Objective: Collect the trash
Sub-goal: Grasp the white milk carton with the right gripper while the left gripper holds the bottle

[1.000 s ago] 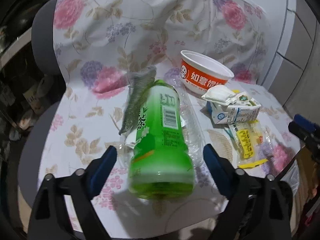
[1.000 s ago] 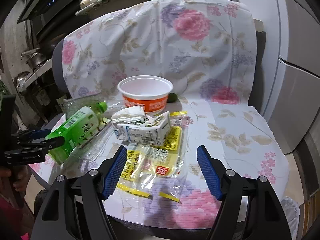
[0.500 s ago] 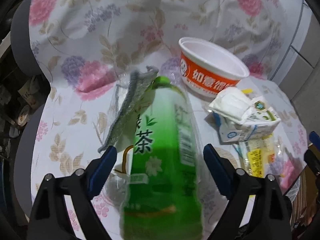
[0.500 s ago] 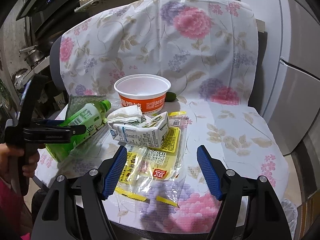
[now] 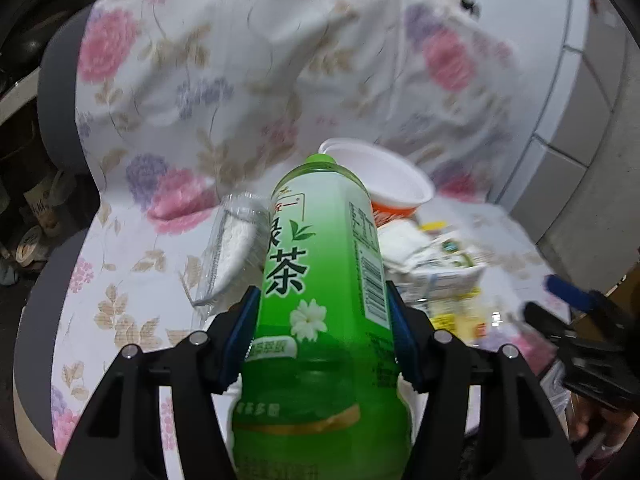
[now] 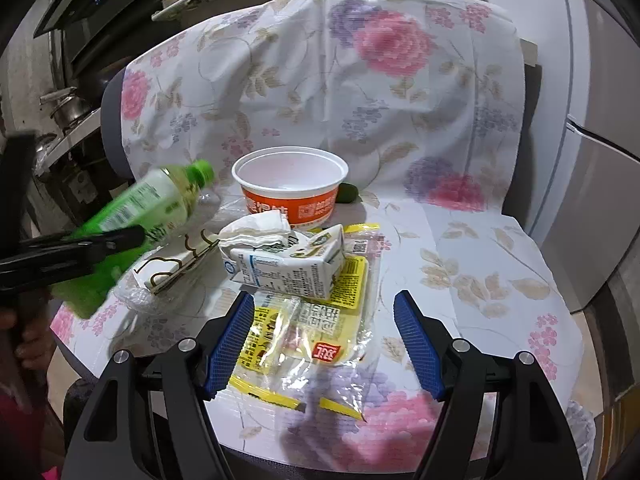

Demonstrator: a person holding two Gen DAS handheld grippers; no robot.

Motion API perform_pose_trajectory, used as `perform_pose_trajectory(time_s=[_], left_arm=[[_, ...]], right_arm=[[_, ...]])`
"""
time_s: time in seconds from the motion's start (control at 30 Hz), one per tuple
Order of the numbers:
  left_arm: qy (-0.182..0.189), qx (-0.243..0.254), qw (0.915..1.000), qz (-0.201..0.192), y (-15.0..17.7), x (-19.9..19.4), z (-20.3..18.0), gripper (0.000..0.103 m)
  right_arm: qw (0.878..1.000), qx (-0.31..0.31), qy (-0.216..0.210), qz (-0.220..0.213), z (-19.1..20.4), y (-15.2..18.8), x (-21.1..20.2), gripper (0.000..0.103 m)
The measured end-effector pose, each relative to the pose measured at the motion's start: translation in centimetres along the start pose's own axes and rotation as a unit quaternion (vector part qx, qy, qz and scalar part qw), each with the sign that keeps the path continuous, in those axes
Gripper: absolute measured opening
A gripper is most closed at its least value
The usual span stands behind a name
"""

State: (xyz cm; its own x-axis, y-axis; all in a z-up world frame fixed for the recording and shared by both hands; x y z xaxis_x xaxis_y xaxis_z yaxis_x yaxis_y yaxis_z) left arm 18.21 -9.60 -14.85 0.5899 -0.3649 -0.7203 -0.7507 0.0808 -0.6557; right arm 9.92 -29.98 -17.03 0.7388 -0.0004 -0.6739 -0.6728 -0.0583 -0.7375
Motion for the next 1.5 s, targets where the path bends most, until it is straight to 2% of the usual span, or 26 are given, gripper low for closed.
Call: perform_pose_trajectory(time_s=[0.03, 0.1, 0.3, 0.43, 0.5, 0.63, 0.77, 0.87, 1.0, 1.07, 1.1, 1.2, 1.23, 1.37, 1.4, 1.5], left_arm=[[0.003, -0.001, 1.0, -0.009, 0.0, -0.9, -0.2, 0.06], [0.001, -0.005, 0.9997, -0.025, -0.1, -2.2, -0.3, 0.06], [-0.014, -0.019, 0.9985, -0.05, -0.6, -4.1, 1.3, 0.06], [-0.016, -0.036, 0.9982, -0.045, -0.2, -3.3, 3.2, 0.06], [-0.013, -0.043, 0.9981, -0.043, 0.0, -3.0, 3.9, 0.06], [-0.006, -0.05, 0.9979, -0.041, 0.1, -2.4, 4.7, 0.06], [-0.003, -0.054, 0.9979, -0.036, 0.2, -1.8, 5.2, 0.06], [0.002, -0.052, 0.9982, -0.032, 0.5, -1.5, 5.2, 0.06], [0.006, -0.055, 0.9981, -0.025, 0.7, -1.0, 5.2, 0.06], [0.007, -0.055, 0.9982, -0.023, 0.8, -0.9, 5.1, 0.06], [0.007, -0.055, 0.9982, -0.023, 0.9, -0.9, 5.1, 0.06], [0.005, -0.052, 0.9983, -0.025, 0.8, -1.1, 4.9, 0.06], [0.004, -0.051, 0.9984, -0.025, 0.8, -1.2, 4.8, 0.06], [0.002, -0.048, 0.9986, -0.023, 0.9, -1.1, 4.3, 0.06], [0.002, -0.047, 0.9986, -0.023, 0.9, -1.1, 4.1, 0.06], [-0.002, -0.04, 0.999, -0.019, 1.1, -0.8, 3.5, 0.06]], right_arm=[[1.0, -0.002, -0.001, 0.002, 0.2, -0.1, 0.2, 0.073], [1.0, -0.01, 0.004, -0.003, 1.0, -0.4, 0.6, 0.088], [0.999, -0.038, 0.021, 0.003, 3.8, -1.7, 3.5, 0.088], [0.997, -0.056, 0.051, 0.021, 5.3, -2.4, 6.5, 0.089], [0.996, -0.052, 0.071, 0.03, 5.5, -2.7, 7.9, 0.094], [0.993, -0.054, 0.102, 0.026, 5.8, -3.4, 9.2, 0.097], [0.989, -0.051, 0.128, 0.047, 5.6, -3.3, 10.5, 0.097], [0.991, -0.048, 0.115, 0.056, 5.2, -2.8, 10.9, 0.097], [0.996, -0.054, 0.05, 0.053, 5.5, -2.6, 10.8, 0.097], [0.997, -0.049, -0.013, 0.053, 6.3, -2.5, 10.1, 0.096], [0.995, -0.042, -0.071, 0.046, 7.1, -2.5, 9.2, 0.096], [0.981, -0.035, -0.186, 0.031, 8.6, -2.4, 6.5, 0.095], [0.981, -0.041, -0.188, 0.021, 8.6, -2.4, 5.5, 0.095], [0.995, -0.07, -0.071, 0.005, 5.2, -2.7, 4.9, 0.095], [0.996, -0.065, -0.057, 0.008, 4.1, -2.7, 5.4, 0.095], [0.996, -0.054, -0.065, 0.016, 2.3, -2.4, 7.0, 0.093]])
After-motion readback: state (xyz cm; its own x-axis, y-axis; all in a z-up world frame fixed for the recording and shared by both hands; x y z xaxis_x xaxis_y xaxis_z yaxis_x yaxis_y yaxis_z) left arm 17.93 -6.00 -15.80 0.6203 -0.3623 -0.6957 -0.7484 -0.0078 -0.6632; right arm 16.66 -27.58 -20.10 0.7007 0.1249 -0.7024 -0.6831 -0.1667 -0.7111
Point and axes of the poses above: each gripper's, at about its wrist camera, not at the fingertips, and x roughly the way its jaws point, z to its left, y to its underside, the point moved 7 cm from there along x, roughly the way its jaws point, and after that the axes turned 11 degrees about -x, right-handed, at the moved point
